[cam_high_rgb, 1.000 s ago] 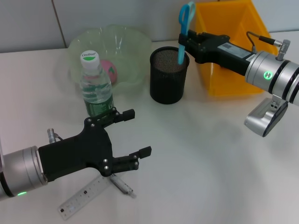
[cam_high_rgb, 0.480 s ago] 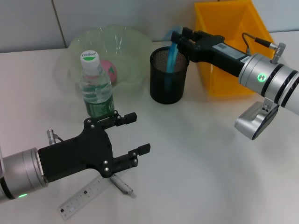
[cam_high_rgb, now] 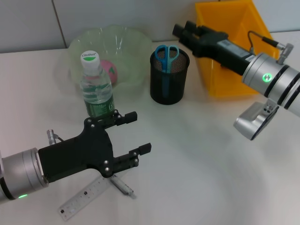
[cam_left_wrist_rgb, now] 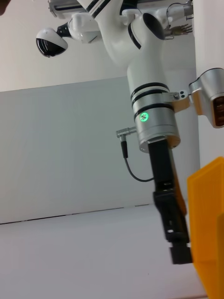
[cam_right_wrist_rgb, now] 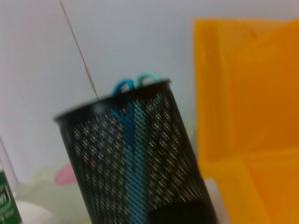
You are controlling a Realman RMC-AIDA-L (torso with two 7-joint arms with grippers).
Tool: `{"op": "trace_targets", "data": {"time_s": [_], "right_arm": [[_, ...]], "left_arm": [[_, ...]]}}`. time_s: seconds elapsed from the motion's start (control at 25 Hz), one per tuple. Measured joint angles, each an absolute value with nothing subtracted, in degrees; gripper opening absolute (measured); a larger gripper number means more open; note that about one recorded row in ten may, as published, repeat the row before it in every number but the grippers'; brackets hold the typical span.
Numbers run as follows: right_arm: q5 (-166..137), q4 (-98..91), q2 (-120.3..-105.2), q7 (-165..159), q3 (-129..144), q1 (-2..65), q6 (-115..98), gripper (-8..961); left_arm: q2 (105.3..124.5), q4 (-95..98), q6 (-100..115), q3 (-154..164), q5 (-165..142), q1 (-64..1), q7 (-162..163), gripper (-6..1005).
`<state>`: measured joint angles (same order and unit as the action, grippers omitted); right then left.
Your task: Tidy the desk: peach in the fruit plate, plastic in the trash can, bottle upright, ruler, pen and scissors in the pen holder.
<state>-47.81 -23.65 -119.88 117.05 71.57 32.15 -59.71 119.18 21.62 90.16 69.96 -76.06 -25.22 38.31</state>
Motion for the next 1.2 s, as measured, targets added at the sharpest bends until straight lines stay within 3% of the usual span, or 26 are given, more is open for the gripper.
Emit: {"op": "trace_targets", "data": {"time_s": [0.48,0.92,1.04,1.16,1.2], "right_arm": [[-16.5,-24.7,-119.87,101.1,79.0,31.7,-78.3,525],[21.0,-35.0,-119.88,54.1,93.9,26.8,-84.4,614],[23.5,-38.3,-119.77,35.0,95.1,24.6,-80.3,696],[20.1,-43.1,-118.63,10.3,94.6,21.7,-70.4,750],[13.2,-44.6,-117.61,-6.0,92.8,20.5,-65.6,750]], "left_arm": [[119.14,21.7,91.5,69.9,-73.6,-25.4,38.6,689],[119.09,21.6,94.1,69.9,-71.1,-24.0,40.4,702],[119.09,21.5,94.3,69.9,-70.5,-23.8,42.7,713],[119.02,21.5,94.9,69.9,-70.3,-23.6,43.7,724],[118.97,21.5,95.0,69.9,-70.3,-23.6,43.8,751]]}}
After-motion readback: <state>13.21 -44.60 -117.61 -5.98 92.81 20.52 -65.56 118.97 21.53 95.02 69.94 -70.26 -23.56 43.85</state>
